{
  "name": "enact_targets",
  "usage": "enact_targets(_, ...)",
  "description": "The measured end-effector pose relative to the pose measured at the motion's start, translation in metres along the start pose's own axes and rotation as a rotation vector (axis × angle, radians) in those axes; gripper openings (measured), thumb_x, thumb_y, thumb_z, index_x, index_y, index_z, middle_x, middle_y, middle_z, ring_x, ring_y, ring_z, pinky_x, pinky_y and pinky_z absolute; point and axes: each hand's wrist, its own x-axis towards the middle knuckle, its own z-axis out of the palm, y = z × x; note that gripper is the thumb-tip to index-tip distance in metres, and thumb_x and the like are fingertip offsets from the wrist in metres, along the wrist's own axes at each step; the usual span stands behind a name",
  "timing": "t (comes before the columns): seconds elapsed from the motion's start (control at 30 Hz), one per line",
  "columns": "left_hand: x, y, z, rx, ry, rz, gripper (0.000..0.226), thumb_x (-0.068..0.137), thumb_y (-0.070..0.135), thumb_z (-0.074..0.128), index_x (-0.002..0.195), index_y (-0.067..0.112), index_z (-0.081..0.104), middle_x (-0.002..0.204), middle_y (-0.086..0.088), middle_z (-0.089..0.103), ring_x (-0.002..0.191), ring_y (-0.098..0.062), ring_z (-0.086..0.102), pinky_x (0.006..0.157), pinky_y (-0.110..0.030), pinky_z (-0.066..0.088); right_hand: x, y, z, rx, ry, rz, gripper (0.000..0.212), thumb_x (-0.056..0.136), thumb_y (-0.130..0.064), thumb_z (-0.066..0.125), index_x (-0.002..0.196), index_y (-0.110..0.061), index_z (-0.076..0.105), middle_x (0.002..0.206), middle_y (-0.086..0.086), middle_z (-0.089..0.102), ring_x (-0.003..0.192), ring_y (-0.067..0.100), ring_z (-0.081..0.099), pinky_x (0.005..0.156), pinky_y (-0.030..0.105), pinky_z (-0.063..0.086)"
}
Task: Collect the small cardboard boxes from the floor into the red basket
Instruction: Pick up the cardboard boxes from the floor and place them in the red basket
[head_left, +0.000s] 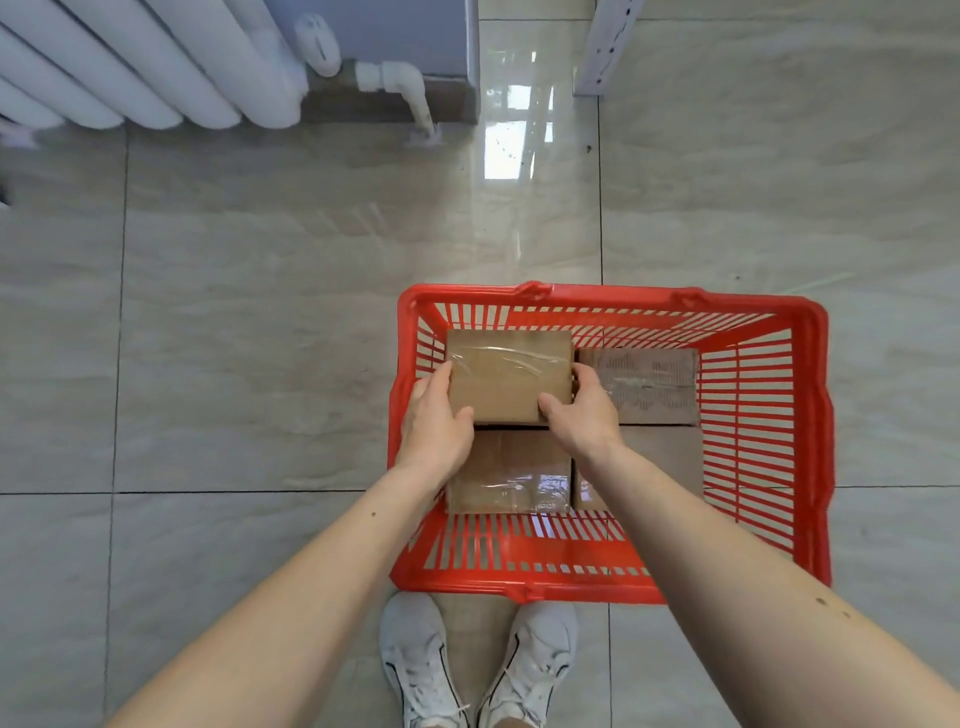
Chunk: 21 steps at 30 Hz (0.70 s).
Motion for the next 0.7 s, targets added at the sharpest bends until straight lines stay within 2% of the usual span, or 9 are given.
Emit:
enact_targets(0.17,-0.02,0.017,-0.013,-0.04,0.003,-0.029,0.065,0.094,0.017,0.057,0.152,0.022,0.029,0.152,-0.002,0.039,0.139,-0.023,0.04,0.115,-0.043,0.036,-0.02,-0.005,-0.015,-0.043,0.052,0.05,0.062,0.096,-0.02,0.061,0.15,-0.01,0.032,0.152,0.013,0.04,0.136,0.031,0.045,0.112,0.042,0.036)
enact_targets(0.3,-0.053,0.049,-0.038,-0.062,-0.023,-0.059,0.067,0.095,0.019,0.056,0.153,0.022,0.023,0.151,-0.002,0.039,0.136,-0.024,0.043,0.113,-0.044,0.038,-0.065,-0.017,-0.043,-0.054,0.046,0.071,0.057,0.094,-0.021,0.063,0.144,-0.01,0.039,0.15,0.014,0.035,0.129,0.031,0.049,0.107,0.038,0.039)
enact_targets(0.37,-0.069,0.074,-0.055,-0.048,-0.039,-0.036,0.068,0.094,0.021,0.057,0.153,0.021,0.024,0.146,-0.004,0.044,0.133,-0.025,0.047,0.111,-0.047,0.039,-0.09,-0.027,-0.063,-0.043,0.04,0.058,0.055,0.092,-0.022,0.065,0.141,-0.01,0.042,0.147,0.014,0.036,0.125,0.03,0.051,0.106,0.036,0.04)
enact_targets(0.47,-0.095,0.123,-0.086,0.0,-0.024,0.04,0.057,0.091,0.022,0.057,0.145,0.016,0.035,0.138,-0.006,0.051,0.128,-0.027,0.051,0.107,-0.045,0.041,-0.128,-0.051,-0.098,-0.039,0.056,0.009,0.052,0.091,-0.026,0.065,0.138,-0.01,0.048,0.144,0.014,0.042,0.124,0.03,0.053,0.104,0.036,0.041)
enact_targets(0.57,-0.133,0.175,-0.114,0.013,-0.039,0.101,0.06,0.094,0.027,0.057,0.147,0.015,0.034,0.137,-0.005,0.052,0.129,-0.024,0.049,0.109,-0.042,0.039,-0.172,-0.081,-0.137,-0.018,0.102,-0.051,0.046,0.089,-0.028,0.065,0.132,-0.013,0.055,0.138,0.013,0.051,0.118,0.027,0.057,0.1,0.035,0.045)
enact_targets(0.7,-0.202,0.227,-0.143,0.012,-0.095,0.185,0.05,0.093,0.028,0.058,0.139,0.015,0.046,0.127,-0.003,0.061,0.121,-0.022,0.055,0.106,-0.039,0.043,-0.236,-0.116,-0.189,0.044,0.161,-0.117,0.045,0.084,-0.034,0.068,0.125,-0.016,0.06,0.13,0.01,0.057,0.112,0.025,0.06,0.102,0.04,0.048)
